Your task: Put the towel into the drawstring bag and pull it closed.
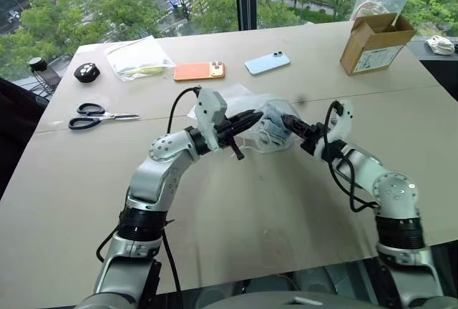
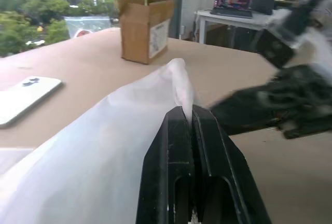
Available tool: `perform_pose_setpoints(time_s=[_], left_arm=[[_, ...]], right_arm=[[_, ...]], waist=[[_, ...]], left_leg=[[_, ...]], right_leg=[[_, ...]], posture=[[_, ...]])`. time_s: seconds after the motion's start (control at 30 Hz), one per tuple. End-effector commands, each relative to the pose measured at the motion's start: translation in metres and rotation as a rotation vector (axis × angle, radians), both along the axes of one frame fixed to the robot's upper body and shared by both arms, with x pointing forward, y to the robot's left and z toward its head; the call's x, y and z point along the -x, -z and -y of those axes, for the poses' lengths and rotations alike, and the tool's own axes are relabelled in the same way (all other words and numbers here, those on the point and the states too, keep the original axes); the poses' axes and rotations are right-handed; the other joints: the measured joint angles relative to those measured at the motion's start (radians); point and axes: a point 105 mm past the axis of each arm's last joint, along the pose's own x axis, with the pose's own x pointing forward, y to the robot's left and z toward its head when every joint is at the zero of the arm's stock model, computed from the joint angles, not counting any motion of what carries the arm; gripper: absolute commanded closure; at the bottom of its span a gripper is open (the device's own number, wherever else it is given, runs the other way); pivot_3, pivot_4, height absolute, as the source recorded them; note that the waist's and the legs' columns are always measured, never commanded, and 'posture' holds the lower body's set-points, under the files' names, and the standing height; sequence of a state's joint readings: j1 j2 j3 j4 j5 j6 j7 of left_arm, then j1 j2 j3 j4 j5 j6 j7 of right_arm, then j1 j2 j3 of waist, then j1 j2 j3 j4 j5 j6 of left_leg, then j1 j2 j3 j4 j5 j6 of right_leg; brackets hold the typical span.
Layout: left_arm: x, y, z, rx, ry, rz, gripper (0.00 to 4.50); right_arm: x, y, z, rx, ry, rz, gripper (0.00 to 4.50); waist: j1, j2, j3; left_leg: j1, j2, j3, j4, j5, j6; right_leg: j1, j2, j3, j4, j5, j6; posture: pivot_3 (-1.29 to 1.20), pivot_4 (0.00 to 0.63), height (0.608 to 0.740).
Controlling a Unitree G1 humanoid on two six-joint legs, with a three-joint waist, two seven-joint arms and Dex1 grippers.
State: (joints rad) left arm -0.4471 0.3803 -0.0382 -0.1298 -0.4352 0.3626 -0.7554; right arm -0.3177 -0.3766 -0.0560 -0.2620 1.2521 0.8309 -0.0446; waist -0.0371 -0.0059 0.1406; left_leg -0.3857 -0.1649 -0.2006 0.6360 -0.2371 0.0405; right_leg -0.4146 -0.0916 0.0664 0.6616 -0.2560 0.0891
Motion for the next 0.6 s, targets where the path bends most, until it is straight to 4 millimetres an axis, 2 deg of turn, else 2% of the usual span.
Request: perform_pose_setpoints(time_s=[0.03, 0.1, 0.2, 0.33, 0.47, 0.6], left_arm=[[-0.001, -0.016, -0.004, 0.020, -0.020, 0.067, 4.50], [-0.003, -0.017, -0.005, 0.023, -0.030, 0.071, 4.50], [-0.003, -0.018, -0.003, 0.025, -0.027, 0.070, 4.50], [-0.003, -0.016, -0.002, 0.022, -0.021, 0.065, 4.50], [-0.003, -0.016, -0.003, 0.015, -0.024, 0.066, 4.50], [-0.003, -0.016, -0.004, 0.002, -0.026, 0.071, 4.50]], right_arm=[[0.027, -0.023, 0.004, 0.136, -0.183, 0.256, 1.52], [0.029, -0.010, 0.017, 0.327, -0.204, 0.323, 1.52], [0.010, 0.020, 0.039, 0.636, -0.151, 0.381, 1.52], [0.000, 0.027, 0.024, 0.597, -0.136, 0.404, 1.52], [-0.020, 0.036, 0.016, 0.618, -0.064, 0.414, 1.52], [-0.031, 0.033, 0.007, 0.557, -0.009, 0.415, 1.52]], waist=[[0.003, 0.000, 0.000], [0.005, 0.000, 0.000], [0.003, -0.003, 0.001], [0.003, -0.003, 0.001], [0.004, -0.003, 0.001], [0.016, -0.004, 0.001]], left_leg=[[0.000, 0.000, 0.001, 0.000, 0.000, 0.000], [-0.001, 0.000, 0.001, 0.001, 0.000, 0.000], [-0.001, 0.000, 0.002, 0.003, 0.000, 0.001], [0.000, 0.001, 0.002, 0.003, 0.000, 0.000], [0.000, 0.002, 0.004, 0.004, -0.001, 0.000], [0.000, 0.001, 0.003, 0.004, -0.001, 0.000]], right_leg=[[0.000, 0.000, 0.000, 0.000, 0.000, 0.000], [0.000, 0.000, 0.000, -0.001, 0.000, 0.001], [0.001, 0.002, 0.000, -0.001, 0.001, 0.002], [0.001, 0.000, 0.001, 0.000, 0.001, 0.002], [0.001, 0.001, 0.002, 0.000, 0.002, 0.002], [0.000, 0.002, 0.002, 0.000, 0.002, 0.002]], posture=[[0.00, 0.150, 0.736], [0.00, 0.150, 0.736], [0.00, 0.150, 0.736], [0.00, 0.150, 0.736], [0.00, 0.150, 0.736], [0.00, 0.150, 0.736]])
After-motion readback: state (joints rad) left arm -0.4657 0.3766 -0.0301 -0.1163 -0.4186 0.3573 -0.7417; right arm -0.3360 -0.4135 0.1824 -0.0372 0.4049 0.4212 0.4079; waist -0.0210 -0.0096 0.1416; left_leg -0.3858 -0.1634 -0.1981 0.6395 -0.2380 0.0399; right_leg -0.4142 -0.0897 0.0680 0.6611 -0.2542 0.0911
